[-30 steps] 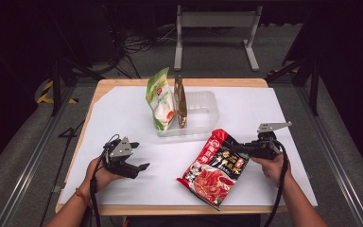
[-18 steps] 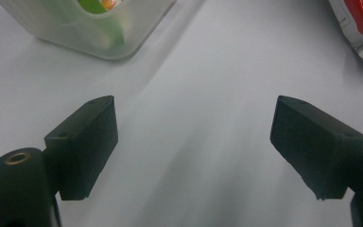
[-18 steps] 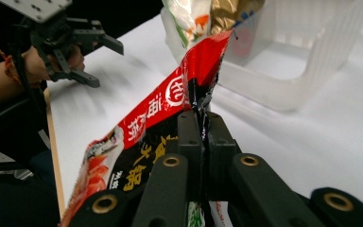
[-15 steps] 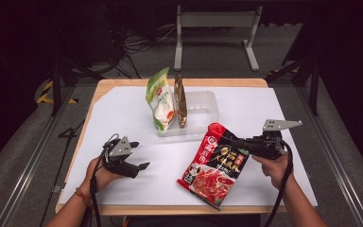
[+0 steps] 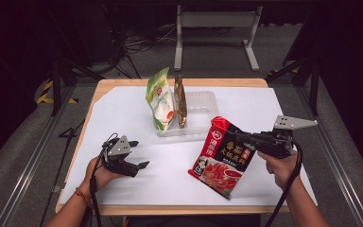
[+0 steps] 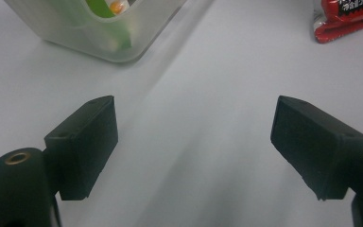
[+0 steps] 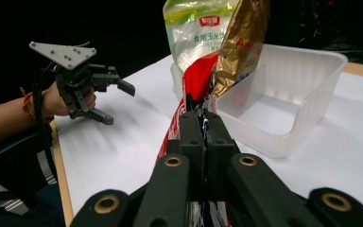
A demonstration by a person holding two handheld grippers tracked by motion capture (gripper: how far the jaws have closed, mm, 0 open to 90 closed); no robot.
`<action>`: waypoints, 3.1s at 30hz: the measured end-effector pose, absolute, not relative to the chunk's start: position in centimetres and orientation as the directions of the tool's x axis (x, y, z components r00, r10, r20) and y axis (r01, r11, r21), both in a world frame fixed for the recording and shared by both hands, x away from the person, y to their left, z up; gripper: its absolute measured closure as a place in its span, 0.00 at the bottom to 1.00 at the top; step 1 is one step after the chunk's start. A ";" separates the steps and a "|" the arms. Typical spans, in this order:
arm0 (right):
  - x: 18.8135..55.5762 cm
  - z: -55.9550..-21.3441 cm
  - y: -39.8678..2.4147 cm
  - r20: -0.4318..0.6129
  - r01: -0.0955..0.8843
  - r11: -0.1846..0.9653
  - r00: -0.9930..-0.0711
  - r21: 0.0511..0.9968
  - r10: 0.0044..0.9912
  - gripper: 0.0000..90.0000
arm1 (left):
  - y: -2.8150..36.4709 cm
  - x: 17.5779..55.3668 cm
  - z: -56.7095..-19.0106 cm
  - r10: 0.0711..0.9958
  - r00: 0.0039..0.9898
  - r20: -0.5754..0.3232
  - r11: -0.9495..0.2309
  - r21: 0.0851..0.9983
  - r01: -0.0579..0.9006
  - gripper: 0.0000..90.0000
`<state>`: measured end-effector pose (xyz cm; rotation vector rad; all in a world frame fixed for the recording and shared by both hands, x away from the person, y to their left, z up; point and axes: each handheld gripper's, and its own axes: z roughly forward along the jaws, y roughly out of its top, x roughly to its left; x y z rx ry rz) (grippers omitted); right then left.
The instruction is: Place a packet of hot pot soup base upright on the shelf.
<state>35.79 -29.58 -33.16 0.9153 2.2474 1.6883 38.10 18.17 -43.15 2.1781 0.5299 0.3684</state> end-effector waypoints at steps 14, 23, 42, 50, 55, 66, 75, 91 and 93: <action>35.3 -31.1 -28.9 0.146 0.292 0.151 -0.785 0.944 0.603 0.99 | 18.4 38.2 -43.2 0.502 0.862 0.077 -0.550 0.797 0.249 0.18; 35.7 -29.8 -28.5 0.093 0.250 0.164 -0.771 0.954 0.630 0.99 | 18.5 38.3 -43.3 0.504 0.860 0.078 -0.555 0.793 0.253 0.18; 38.2 -27.4 -28.2 0.087 0.224 0.124 -0.741 0.967 0.665 0.99 | 18.6 38.4 -43.4 0.501 0.863 0.066 -0.552 0.793 0.260 0.17; 39.8 -25.6 -26.5 0.069 0.216 0.133 -0.729 0.967 0.681 0.99 | 18.6 38.3 -43.3 0.499 0.864 0.073 -0.555 0.792 0.254 0.17; 40.8 -24.8 -25.5 0.062 0.215 0.134 -0.714 0.967 0.698 0.99 | 18.5 38.3 -43.3 0.497 0.864 0.076 -0.554 0.795 0.249 0.17; 44.1 -23.3 -23.1 0.037 0.214 0.138 -0.654 0.967 0.755 0.99 | 18.3 38.0 -43.2 0.480 0.874 0.074 -0.554 0.798 0.237 0.17; 46.9 -23.0 -21.9 0.039 0.232 0.138 -0.627 0.963 0.778 0.99 | 18.2 37.8 -43.0 0.468 0.881 0.070 -0.550 0.803 0.229 0.18; 50.9 -23.7 -19.3 0.031 0.248 0.145 -0.592 0.958 0.805 0.99 | 18.4 37.8 -42.9 0.456 0.888 0.061 -0.543 0.810 0.223 0.18; 51.4 -24.0 -19.3 0.045 0.251 0.130 -0.589 0.959 0.807 0.99 | 18.4 37.8 -43.0 0.456 0.888 0.057 -0.542 0.809 0.226 0.18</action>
